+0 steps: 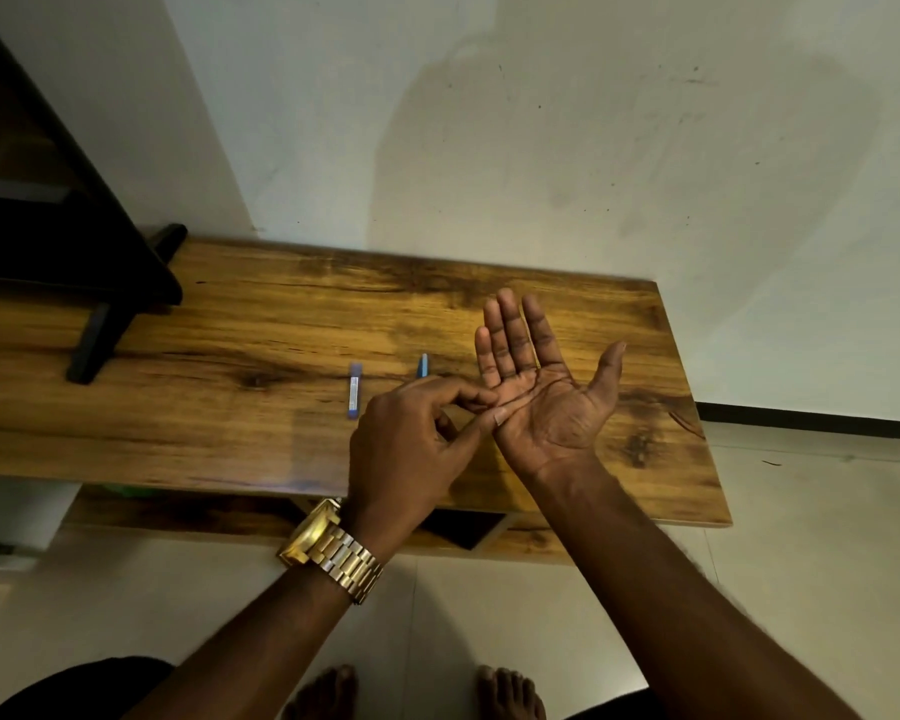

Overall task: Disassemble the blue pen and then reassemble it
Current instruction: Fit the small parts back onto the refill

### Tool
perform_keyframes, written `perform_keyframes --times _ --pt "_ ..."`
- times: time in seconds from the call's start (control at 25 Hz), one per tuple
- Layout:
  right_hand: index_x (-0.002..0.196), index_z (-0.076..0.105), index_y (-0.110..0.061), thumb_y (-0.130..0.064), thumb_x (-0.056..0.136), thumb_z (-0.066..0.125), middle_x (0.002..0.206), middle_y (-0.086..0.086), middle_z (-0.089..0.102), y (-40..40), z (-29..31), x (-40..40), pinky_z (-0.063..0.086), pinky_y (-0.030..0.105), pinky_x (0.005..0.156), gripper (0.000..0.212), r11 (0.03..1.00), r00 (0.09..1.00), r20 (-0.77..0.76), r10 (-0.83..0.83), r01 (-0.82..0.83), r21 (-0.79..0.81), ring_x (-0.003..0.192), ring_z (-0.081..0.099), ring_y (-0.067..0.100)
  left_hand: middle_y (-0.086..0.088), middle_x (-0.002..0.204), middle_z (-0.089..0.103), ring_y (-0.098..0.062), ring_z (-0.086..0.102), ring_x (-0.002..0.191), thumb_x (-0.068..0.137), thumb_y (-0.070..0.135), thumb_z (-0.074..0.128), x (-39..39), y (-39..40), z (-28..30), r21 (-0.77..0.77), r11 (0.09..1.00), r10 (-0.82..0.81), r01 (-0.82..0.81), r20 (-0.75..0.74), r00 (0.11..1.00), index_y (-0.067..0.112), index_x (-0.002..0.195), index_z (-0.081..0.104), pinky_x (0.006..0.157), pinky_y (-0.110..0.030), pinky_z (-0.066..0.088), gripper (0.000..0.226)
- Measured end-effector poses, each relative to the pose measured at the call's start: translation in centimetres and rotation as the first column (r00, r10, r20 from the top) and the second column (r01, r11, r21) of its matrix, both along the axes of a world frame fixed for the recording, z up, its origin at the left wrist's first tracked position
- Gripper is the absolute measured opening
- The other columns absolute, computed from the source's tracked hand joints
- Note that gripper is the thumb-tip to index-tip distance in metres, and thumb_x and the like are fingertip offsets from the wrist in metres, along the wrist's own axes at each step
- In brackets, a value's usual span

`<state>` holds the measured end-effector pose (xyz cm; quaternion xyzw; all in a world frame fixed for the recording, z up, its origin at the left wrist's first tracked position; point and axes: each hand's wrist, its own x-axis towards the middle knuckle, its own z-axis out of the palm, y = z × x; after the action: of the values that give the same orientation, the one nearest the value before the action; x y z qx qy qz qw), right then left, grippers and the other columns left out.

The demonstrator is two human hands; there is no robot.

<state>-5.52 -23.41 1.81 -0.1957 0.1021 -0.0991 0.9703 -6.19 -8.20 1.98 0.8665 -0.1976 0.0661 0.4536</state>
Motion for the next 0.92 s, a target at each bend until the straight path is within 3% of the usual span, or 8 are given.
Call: perform_keyframes --times 0.44,0.6,0.84,0.92 --pt "0.142 0.063 0.002 -0.080 0.102 0.030 0.140 0.023 0.070 0.4 1.1 -0.3 0.047 0.047 0.117 0.097 0.989 0.998 -0.013 0.061 -0.063 -0.137 0.128 0.070 0.033 0.025 0.087 0.067 0.002 0.065 0.069 0.095 0.058 0.061 -0.5 -0.7 -0.5 0.083 0.996 0.010 -0.006 -0.055 0.998 0.039 0.099 0.071 0.056 -0.030 0.060 0.022" --pt "0.139 0.065 0.001 -0.080 0.102 0.030 0.138 0.024 0.071 0.6 1.3 -0.2 0.049 0.046 0.114 0.096 0.987 0.996 -0.033 0.079 -0.083 -0.137 0.124 0.072 0.033 0.023 0.089 0.068 0.003 0.064 0.069 0.095 0.057 0.061 -0.2 -0.3 -0.5 0.128 0.992 -0.006 0.012 -0.043 0.999 0.039 0.100 0.071 0.055 -0.024 0.056 0.021" --pt "0.136 0.067 0.000 -0.078 0.099 0.039 0.140 0.028 0.069 0.6 1.5 -0.1 0.052 0.048 0.112 0.091 0.985 0.994 -0.046 0.103 -0.109 -0.131 0.125 0.072 0.036 0.019 0.095 0.064 -0.002 0.063 0.073 0.100 0.054 0.053 -0.1 -0.2 -0.6 0.185 0.980 -0.067 0.077 -0.062 0.996 0.035 0.106 0.065 0.058 -0.027 0.054 0.023" --pt "0.130 0.070 -0.002 -0.070 0.103 0.043 0.133 0.025 0.074 -0.3 1.8 0.2 0.057 0.045 0.107 0.078 0.960 0.991 -0.121 0.064 -0.094 -0.262 0.121 0.073 0.036 0.020 0.098 0.068 -0.002 0.065 0.078 0.102 0.053 0.054 0.2 0.0 -0.4 0.123 0.991 -0.049 0.061 -0.099 0.994 0.037 0.107 0.067 0.058 -0.024 0.052 0.021"
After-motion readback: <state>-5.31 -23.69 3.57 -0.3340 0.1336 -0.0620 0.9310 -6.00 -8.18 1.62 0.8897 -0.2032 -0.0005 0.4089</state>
